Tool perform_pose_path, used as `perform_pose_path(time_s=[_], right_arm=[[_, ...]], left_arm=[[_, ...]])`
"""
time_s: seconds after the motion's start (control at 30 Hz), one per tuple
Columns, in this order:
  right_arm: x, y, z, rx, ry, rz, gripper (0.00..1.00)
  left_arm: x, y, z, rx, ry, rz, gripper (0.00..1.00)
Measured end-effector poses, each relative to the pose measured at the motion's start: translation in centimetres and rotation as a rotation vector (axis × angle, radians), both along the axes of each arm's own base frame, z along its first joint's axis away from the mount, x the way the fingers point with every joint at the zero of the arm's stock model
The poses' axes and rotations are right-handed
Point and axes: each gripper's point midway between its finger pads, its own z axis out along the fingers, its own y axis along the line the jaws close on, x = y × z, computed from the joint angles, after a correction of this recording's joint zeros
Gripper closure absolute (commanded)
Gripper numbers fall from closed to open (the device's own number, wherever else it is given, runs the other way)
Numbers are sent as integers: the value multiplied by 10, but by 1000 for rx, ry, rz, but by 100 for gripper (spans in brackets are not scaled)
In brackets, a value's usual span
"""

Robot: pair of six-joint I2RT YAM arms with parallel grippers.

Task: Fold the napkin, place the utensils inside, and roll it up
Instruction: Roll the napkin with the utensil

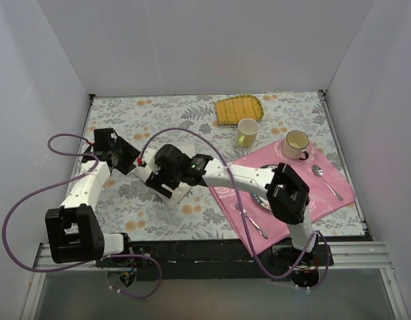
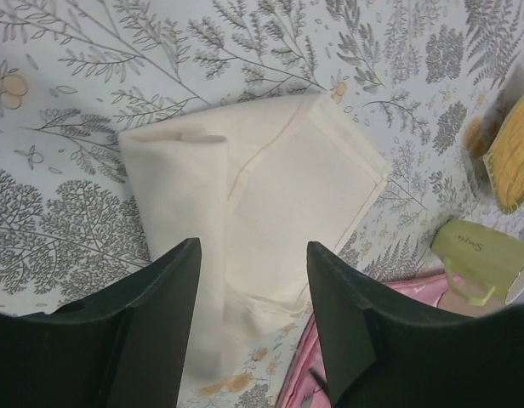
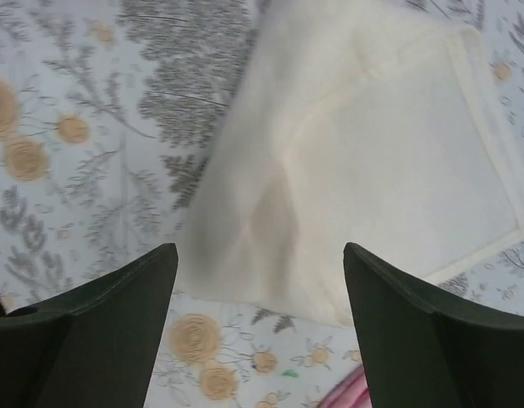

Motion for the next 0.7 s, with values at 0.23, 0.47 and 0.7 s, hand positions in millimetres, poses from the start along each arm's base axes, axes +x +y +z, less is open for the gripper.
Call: perform_pose_path(time_s=[0.23,0.47,0.7], right_arm=[[-66,28,-9,-36,-37,138,16],[-56,19,-45,-121,-43,102,18],[-47,6,-70,-178,-31,84,30]], left_arm=[[-29,4,-15,-56,80,91,48],[-50,-8,-32,-127,134,95,49],[-59,-19,-36,-180,134,58,48]])
